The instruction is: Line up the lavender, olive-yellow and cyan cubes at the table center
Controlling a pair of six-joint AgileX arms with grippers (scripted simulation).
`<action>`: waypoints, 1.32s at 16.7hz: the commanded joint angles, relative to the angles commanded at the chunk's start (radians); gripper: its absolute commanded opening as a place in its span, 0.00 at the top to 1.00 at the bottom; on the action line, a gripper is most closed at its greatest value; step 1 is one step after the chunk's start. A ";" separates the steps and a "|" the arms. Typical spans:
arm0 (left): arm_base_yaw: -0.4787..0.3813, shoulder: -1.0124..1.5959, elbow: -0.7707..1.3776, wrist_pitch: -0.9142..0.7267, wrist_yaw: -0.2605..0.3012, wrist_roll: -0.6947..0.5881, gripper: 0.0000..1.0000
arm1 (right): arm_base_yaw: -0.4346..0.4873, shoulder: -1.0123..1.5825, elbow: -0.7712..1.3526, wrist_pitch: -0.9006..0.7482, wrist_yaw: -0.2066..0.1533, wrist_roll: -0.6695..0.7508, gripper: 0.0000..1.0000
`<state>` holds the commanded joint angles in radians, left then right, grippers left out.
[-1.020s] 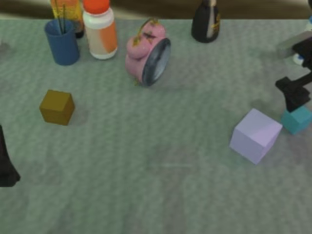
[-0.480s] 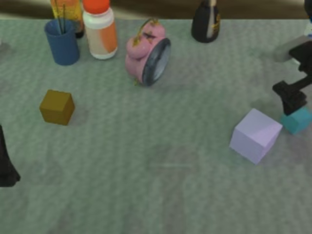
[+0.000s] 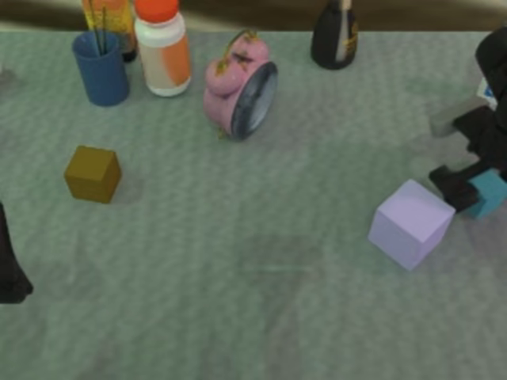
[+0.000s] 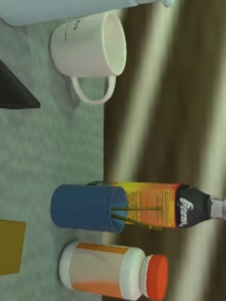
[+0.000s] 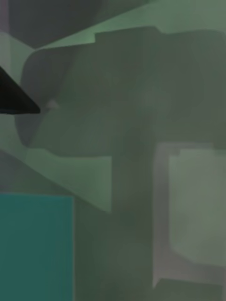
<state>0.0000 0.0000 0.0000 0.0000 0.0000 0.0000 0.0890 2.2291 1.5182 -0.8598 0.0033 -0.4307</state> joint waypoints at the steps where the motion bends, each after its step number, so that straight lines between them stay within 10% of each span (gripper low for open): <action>1: 0.000 0.000 0.000 0.000 0.000 0.000 0.00 | 0.000 0.000 0.000 0.000 0.000 0.000 0.00; 3: 0.000 0.000 0.000 0.000 0.000 0.000 0.00 | 0.000 0.000 0.000 0.000 0.000 0.000 0.00; 16: 0.000 0.000 0.000 0.000 0.000 0.000 0.00 | 0.000 0.000 0.000 0.000 0.000 0.000 0.98; 22: 0.000 0.000 0.000 0.000 0.000 0.000 0.00 | 0.000 0.000 0.000 0.000 0.000 0.000 1.00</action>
<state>0.0000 0.0000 0.0000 0.0000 0.0000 0.0000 0.0890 2.2293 1.5179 -0.8594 0.0033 -0.4307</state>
